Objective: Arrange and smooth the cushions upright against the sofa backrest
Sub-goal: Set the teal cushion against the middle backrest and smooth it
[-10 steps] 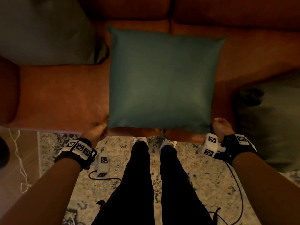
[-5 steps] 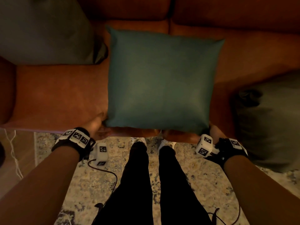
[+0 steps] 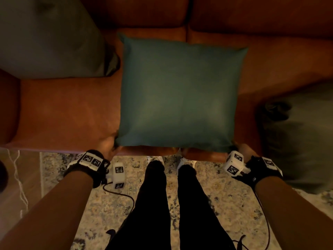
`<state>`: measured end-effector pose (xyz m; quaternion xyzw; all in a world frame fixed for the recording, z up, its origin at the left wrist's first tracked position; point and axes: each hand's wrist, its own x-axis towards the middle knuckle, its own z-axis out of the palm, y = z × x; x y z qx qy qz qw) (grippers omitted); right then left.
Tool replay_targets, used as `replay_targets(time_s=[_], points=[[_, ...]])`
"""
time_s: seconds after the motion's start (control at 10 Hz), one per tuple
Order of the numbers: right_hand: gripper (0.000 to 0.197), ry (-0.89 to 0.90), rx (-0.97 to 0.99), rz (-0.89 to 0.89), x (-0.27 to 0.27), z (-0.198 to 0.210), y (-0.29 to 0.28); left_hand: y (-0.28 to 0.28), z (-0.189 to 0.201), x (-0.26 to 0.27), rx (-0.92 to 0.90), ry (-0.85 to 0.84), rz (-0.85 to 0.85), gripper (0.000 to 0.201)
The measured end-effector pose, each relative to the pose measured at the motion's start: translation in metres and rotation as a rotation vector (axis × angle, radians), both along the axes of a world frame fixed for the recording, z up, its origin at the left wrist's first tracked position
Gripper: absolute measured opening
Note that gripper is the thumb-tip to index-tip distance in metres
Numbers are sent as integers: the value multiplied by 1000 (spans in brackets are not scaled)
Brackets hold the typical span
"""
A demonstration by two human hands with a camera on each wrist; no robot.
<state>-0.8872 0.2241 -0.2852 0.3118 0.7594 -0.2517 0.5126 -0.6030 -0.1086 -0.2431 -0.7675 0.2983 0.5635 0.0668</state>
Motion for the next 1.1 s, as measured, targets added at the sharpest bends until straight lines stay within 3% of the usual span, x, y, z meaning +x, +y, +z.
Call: replay_targets(time_s=[0.1, 0.2, 0.3, 0.4, 0.5, 0.6, 0.7, 0.8, 0.9, 1.0, 1.1], points=[[54, 190, 92, 148, -9, 13, -21, -15, -35, 29, -96, -42, -193, 57], [85, 451, -41, 240, -19, 38, -59, -32, -20, 12, -131, -31, -469, 130], [115, 479, -307, 106, -17, 53, -91, -29, 18, -48, -147, 187, -376, 87], [111, 491, -426, 84, -10, 63, -109, -29, 19, -72, -185, 234, -378, 101], [103, 552, -425, 114, 1, 70, -95, -20, 3, -52, -246, 258, -371, 97], [111, 550, -352, 193, 17, 68, -64, 12, -8, -19, -150, 304, -417, 80], [119, 595, -181, 409, 35, 61, -44, 41, -5, -6, -208, 313, -445, 58], [99, 971, -173, 678, 45, 65, -56, 46, 16, -28, -320, 316, -426, 71], [90, 1133, -213, 908, 50, 66, -92, 32, 24, -58, -564, 196, -656, 92], [80, 1125, -121, 1068, 57, 53, -127, 16, 35, -97, -853, 179, -974, 95], [76, 1161, -22, 1128, 63, 40, -133, 6, 33, -133, -1027, 204, -1434, 81]])
